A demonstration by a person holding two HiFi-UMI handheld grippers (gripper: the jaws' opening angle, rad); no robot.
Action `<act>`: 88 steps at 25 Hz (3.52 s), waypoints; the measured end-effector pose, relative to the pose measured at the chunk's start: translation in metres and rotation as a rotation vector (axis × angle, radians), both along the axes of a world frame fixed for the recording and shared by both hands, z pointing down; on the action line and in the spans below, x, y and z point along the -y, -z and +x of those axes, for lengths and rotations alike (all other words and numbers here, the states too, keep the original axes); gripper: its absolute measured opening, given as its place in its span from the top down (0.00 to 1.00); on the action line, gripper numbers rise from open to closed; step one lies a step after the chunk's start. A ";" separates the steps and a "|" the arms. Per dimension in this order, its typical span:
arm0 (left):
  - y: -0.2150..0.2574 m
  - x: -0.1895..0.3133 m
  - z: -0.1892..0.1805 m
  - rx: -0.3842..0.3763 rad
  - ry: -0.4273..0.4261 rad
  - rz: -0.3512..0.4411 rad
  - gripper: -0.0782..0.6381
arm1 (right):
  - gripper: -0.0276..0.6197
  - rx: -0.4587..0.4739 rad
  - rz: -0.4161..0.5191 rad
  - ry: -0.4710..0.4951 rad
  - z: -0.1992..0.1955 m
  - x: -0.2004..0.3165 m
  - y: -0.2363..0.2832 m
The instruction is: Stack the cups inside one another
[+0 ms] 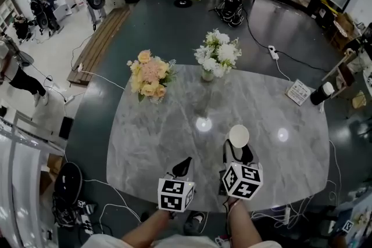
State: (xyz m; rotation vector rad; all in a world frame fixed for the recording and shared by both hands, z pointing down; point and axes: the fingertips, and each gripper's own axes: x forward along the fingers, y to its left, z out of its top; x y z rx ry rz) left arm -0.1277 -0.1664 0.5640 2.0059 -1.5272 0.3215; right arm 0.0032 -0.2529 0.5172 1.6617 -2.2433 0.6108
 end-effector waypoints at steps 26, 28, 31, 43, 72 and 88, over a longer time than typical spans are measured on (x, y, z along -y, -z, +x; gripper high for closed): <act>0.068 -0.050 0.076 0.058 -0.121 0.120 0.90 | 0.61 0.024 0.081 -0.112 0.109 -0.097 0.055; 0.068 -0.051 0.086 0.058 -0.136 0.122 0.90 | 0.61 0.023 0.080 -0.120 0.117 -0.102 0.055; 0.066 -0.051 0.101 0.052 -0.164 0.119 0.90 | 0.61 0.021 0.074 -0.129 0.126 -0.108 0.052; 0.047 -0.047 0.132 0.039 -0.218 0.074 0.90 | 0.61 0.022 0.041 -0.138 0.137 -0.112 0.032; -0.005 -0.036 0.121 0.034 -0.223 -0.036 0.90 | 0.61 -0.012 -0.025 -0.096 0.117 -0.099 -0.015; -0.012 -0.034 0.124 0.030 -0.231 -0.054 0.90 | 0.60 -0.026 -0.067 -0.090 0.118 -0.101 -0.028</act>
